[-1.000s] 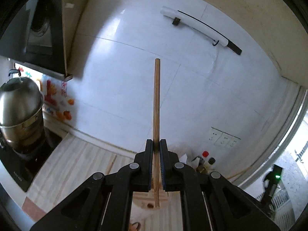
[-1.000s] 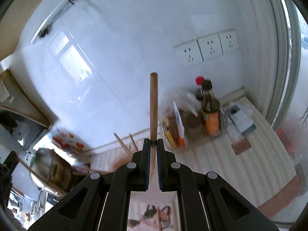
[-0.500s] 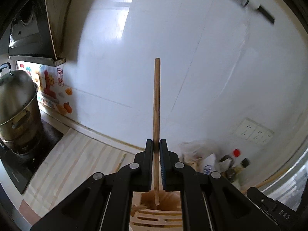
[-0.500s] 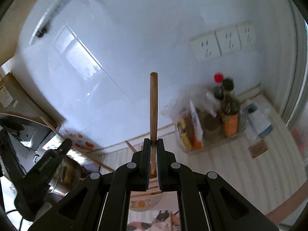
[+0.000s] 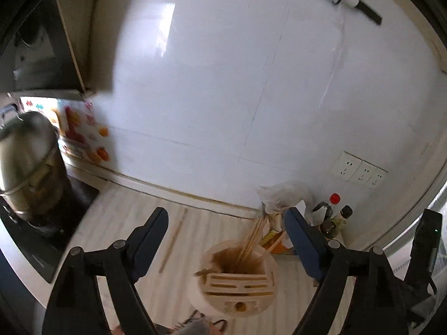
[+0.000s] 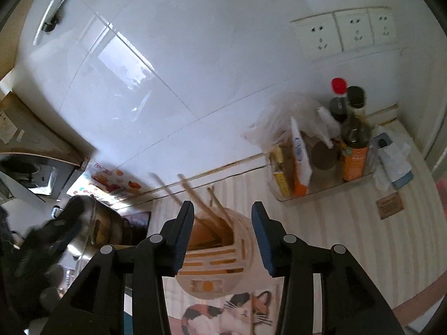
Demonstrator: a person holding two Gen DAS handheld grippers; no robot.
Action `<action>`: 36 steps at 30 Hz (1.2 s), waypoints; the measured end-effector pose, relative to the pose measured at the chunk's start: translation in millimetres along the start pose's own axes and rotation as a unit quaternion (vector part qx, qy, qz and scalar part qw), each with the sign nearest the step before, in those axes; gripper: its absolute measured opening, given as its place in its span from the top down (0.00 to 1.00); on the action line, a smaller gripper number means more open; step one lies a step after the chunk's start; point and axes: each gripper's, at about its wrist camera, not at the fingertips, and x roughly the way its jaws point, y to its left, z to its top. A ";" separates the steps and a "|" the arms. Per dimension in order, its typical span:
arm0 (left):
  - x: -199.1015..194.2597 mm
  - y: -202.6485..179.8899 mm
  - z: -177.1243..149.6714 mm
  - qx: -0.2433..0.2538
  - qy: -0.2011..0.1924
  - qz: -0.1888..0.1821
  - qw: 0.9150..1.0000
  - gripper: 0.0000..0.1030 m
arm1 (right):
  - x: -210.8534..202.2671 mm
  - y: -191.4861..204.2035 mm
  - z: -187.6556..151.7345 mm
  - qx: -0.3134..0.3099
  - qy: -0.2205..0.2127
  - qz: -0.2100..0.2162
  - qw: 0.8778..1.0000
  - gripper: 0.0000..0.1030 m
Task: Organize utensils
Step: 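Open both tools to release the chopsticks into the holder, then lower both open tools to the mat and close each on a chopstick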
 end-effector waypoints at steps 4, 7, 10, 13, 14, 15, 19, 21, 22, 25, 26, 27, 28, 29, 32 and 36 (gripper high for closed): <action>-11.6 19.0 -26.2 0.016 0.010 0.031 0.999 0.00 | -5.3 -10.2 -20.3 -0.003 0.008 -0.028 1.000 0.45; -1.2 34.1 -60.3 0.031 0.037 0.067 0.997 0.00 | 9.0 -24.8 -45.0 -0.001 0.032 -0.048 0.998 0.43; 27.3 50.5 -99.7 0.045 0.092 0.094 0.990 0.00 | 39.7 -42.3 -82.7 -0.003 0.080 -0.083 0.993 0.43; 64.4 71.8 -146.7 0.051 0.158 0.132 0.977 0.00 | 75.1 -55.0 -122.4 -0.007 0.141 -0.106 0.984 0.43; 79.9 79.5 -164.6 0.050 0.190 0.143 0.970 0.00 | 86.8 -58.6 -134.9 -0.009 0.160 -0.114 0.981 0.43; 90.3 85.6 -178.8 0.049 0.213 0.146 0.965 0.00 | 100.0 -61.5 -148.6 -0.012 0.180 -0.122 0.976 0.43; 124.4 99.9 -231.7 0.065 0.283 0.162 0.943 0.01 | 144.3 -69.6 -195.7 -0.027 0.247 -0.146 0.957 0.48; 131.9 98.2 -247.8 0.076 0.298 0.164 0.937 0.01 | 159.3 -71.7 -214.4 -0.042 0.271 -0.162 0.948 0.52; 135.1 97.3 -253.6 0.079 0.303 0.162 0.936 0.01 | 164.2 -72.1 -220.7 -0.049 0.279 -0.168 0.944 0.54; 140.9 89.2 -265.6 0.084 0.314 0.151 0.933 0.01 | 172.9 -73.2 -238.2 -0.076 0.295 -0.188 0.934 0.66; 141.4 85.2 -266.2 0.088 0.316 0.149 0.933 0.01 | 171.5 -69.7 -240.8 -0.098 0.289 -0.196 0.932 0.73; 141.4 79.9 -268.5 0.092 0.317 0.147 0.932 0.01 | 171.9 -69.3 -242.8 -0.106 0.292 -0.196 0.930 0.78; 142.9 73.5 -271.7 0.097 0.320 0.142 0.932 0.02 | 170.0 -70.9 -244.5 -0.119 0.289 -0.210 0.926 0.91; 143.8 67.0 -274.8 0.100 0.323 0.136 0.931 0.02 | 167.5 -74.8 -244.5 -0.122 0.286 -0.216 0.925 0.93; 146.5 49.2 -285.8 0.106 0.343 0.109 0.927 0.02 | 154.6 -91.5 -243.2 -0.114 0.279 -0.229 0.925 0.94; 159.3 25.4 -305.8 0.111 0.380 0.073 0.916 0.14 | 133.1 -127.5 -236.6 -0.090 0.279 -0.247 0.923 0.94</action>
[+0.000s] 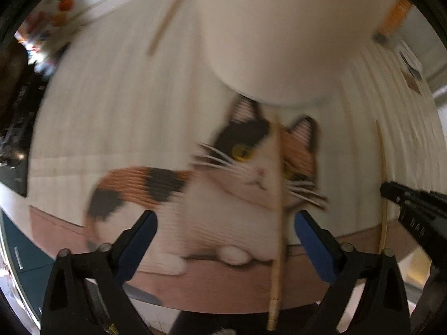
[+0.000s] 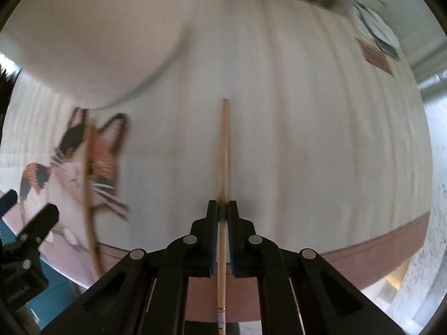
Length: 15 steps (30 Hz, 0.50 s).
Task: Organize utensils
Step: 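Lower both open tools to the mat and close each on a chopstick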
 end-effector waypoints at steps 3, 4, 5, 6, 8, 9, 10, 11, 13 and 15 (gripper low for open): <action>14.3 -17.7 0.7 0.011 0.026 -0.017 0.999 0.38 | -0.7 -26.1 -6.0 0.017 0.006 -0.004 1.000 0.93; 17.7 -22.6 0.9 0.015 0.030 -0.017 0.999 0.44 | -0.9 -30.9 -7.0 0.019 0.007 -0.004 1.000 0.93; 16.6 -27.7 1.1 0.022 0.021 -0.008 0.999 0.46 | -1.2 -36.0 -8.6 0.023 0.008 -0.004 1.000 0.93; 15.4 -32.1 1.4 0.031 0.016 -0.008 0.999 0.53 | -1.4 -39.4 -9.6 0.028 0.009 -0.003 1.000 0.93; 11.8 -38.0 2.4 0.037 0.010 -0.001 0.999 0.70 | -1.7 -44.7 -11.7 0.033 0.008 -0.002 0.999 0.93; 10.5 -39.0 3.0 0.038 0.007 0.004 0.999 0.83 | 0.0 -51.2 -11.6 0.035 0.008 -0.002 0.999 0.93; 9.8 -38.8 3.5 0.039 0.005 0.012 0.999 0.89 | -0.4 -52.9 -13.3 0.036 0.007 -0.004 0.999 0.93; 9.1 -38.0 4.0 0.038 0.004 0.017 0.999 0.90 | -0.3 -54.4 -13.2 0.035 0.006 -0.006 0.999 0.93; 8.7 -29.7 5.3 0.030 0.004 0.026 0.999 0.94 | -0.8 -56.9 -9.8 0.030 0.005 -0.011 0.999 0.93; 7.4 -16.7 5.8 0.014 0.005 0.031 0.999 0.94 | -1.7 -40.8 -8.3 0.027 0.006 -0.012 1.000 0.93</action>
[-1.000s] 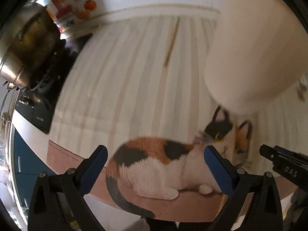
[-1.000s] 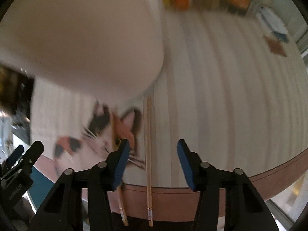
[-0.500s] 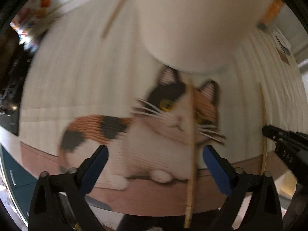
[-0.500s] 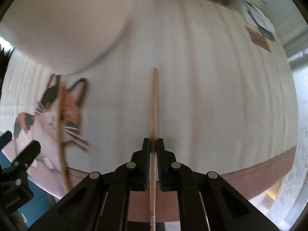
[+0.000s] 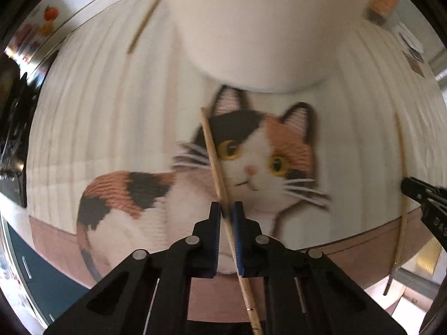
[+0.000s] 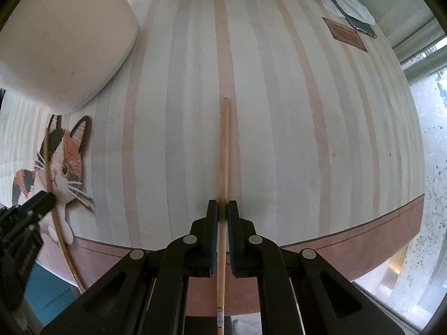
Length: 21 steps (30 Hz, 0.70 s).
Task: Organize utensils
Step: 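Lower both open tools to the mat and close each on a chopstick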
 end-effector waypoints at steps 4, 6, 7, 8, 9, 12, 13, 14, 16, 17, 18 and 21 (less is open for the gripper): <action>-1.4 21.9 -4.1 -0.023 0.002 0.005 1.000 0.94 | 1.8 27.5 -6.1 -0.009 0.001 0.006 1.000 0.93; -2.2 28.2 -5.1 -0.032 0.003 0.004 0.999 0.94 | -1.0 38.7 -8.7 -0.014 0.005 0.017 1.000 0.93; -3.2 30.5 -4.7 -0.035 0.003 0.002 0.999 0.94 | -0.1 46.4 -10.2 -0.016 0.006 0.022 1.000 0.93; -3.8 31.5 -4.3 -0.037 0.003 -0.001 0.999 0.94 | 0.4 52.1 -11.1 -0.018 0.009 0.029 0.999 0.93; -4.3 31.8 -3.7 -0.037 0.004 -0.003 0.999 0.94 | 0.2 56.8 -12.0 -0.021 0.012 0.035 0.999 0.93; -4.0 45.2 -1.1 -0.039 0.006 -0.006 0.999 0.94 | -0.2 73.6 -15.7 -0.031 0.023 0.056 0.998 0.93; -4.6 46.3 -0.2 -0.039 0.006 -0.007 0.999 0.94 | -0.2 79.8 -17.9 -0.036 0.028 0.060 0.997 0.93; -3.2 51.1 -3.1 -0.040 0.007 -0.008 0.999 0.94 | -0.4 83.5 -19.5 -0.039 0.030 0.060 0.997 0.93; -4.0 50.8 -2.8 -0.041 0.009 -0.009 0.999 0.93 | -1.9 89.5 -22.1 -0.045 0.030 0.054 0.997 0.93; -0.4 51.2 -1.4 -0.042 0.009 -0.009 0.999 0.93 | -1.5 90.8 -23.4 -0.045 0.030 0.053 0.997 0.93; -1.9 51.8 -1.7 -0.043 0.009 -0.010 0.999 0.93 | -1.5 91.8 -24.5 -0.043 0.032 0.053 0.997 0.93; -0.9 54.6 1.5 -0.043 0.005 -0.008 0.999 0.94 | -2.1 98.2 -27.4 -0.049 0.035 0.045 0.997 0.93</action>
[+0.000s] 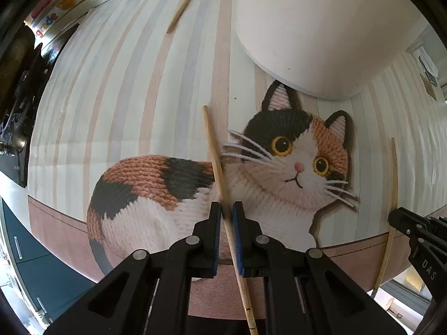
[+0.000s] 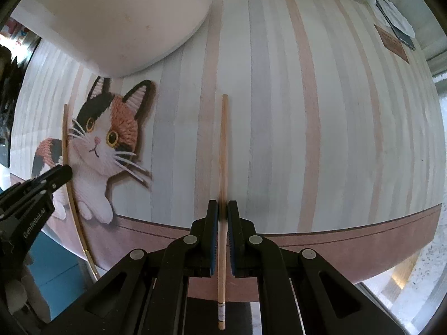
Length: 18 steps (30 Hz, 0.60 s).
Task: Organize utensils
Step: 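Lower both open tools to the mat and close each on a chopstick, then lift both held chopsticks and lower them into the beige holder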
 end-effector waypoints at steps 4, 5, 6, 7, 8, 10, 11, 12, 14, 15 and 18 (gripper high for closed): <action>8.1 -14.2 -4.0 0.023 -0.007 0.006 1.000 0.97 | 6.2 -5.5 0.1 -0.008 -0.002 -0.006 1.000 0.93; 8.7 -17.9 -3.4 0.033 -0.008 0.005 0.999 0.97 | 7.6 -8.7 1.6 -0.009 -0.003 -0.007 1.000 0.93; 9.0 -20.5 -2.1 0.038 -0.009 0.003 0.999 0.96 | 12.1 -13.5 5.4 -0.009 -0.004 -0.008 1.000 0.93; 9.2 -22.5 -0.5 0.041 -0.009 -0.002 0.999 0.96 | 13.9 -11.0 5.1 -0.009 -0.007 -0.008 1.000 0.93; 9.4 -23.8 0.7 0.042 -0.008 -0.003 0.999 0.96 | 13.0 -11.6 3.2 -0.009 -0.009 -0.010 1.000 0.93; 9.4 -28.0 2.3 0.047 -0.008 -0.002 0.999 0.96 | 14.2 -10.2 1.4 -0.014 -0.016 -0.031 0.999 0.93; 9.0 -28.4 3.2 0.047 -0.006 -0.001 0.999 0.96 | 9.3 -11.6 0.1 -0.015 -0.018 -0.037 0.999 0.93; 8.7 -27.4 3.4 0.044 -0.005 -0.003 0.999 0.95 | 10.6 -12.9 -0.1 -0.013 -0.014 -0.037 0.999 0.93; 11.8 -25.7 3.5 0.036 -0.003 -0.010 0.999 0.95 | 11.4 -14.9 0.5 -0.012 -0.010 -0.030 0.999 0.93; 12.9 -25.5 2.8 0.034 -0.003 -0.011 0.999 0.95 | 12.0 -15.4 0.9 -0.009 -0.006 -0.025 1.000 0.93; 13.0 -26.2 5.7 0.032 -0.001 -0.014 0.999 0.95 | 12.2 -15.9 2.2 -0.010 -0.002 -0.025 1.000 0.93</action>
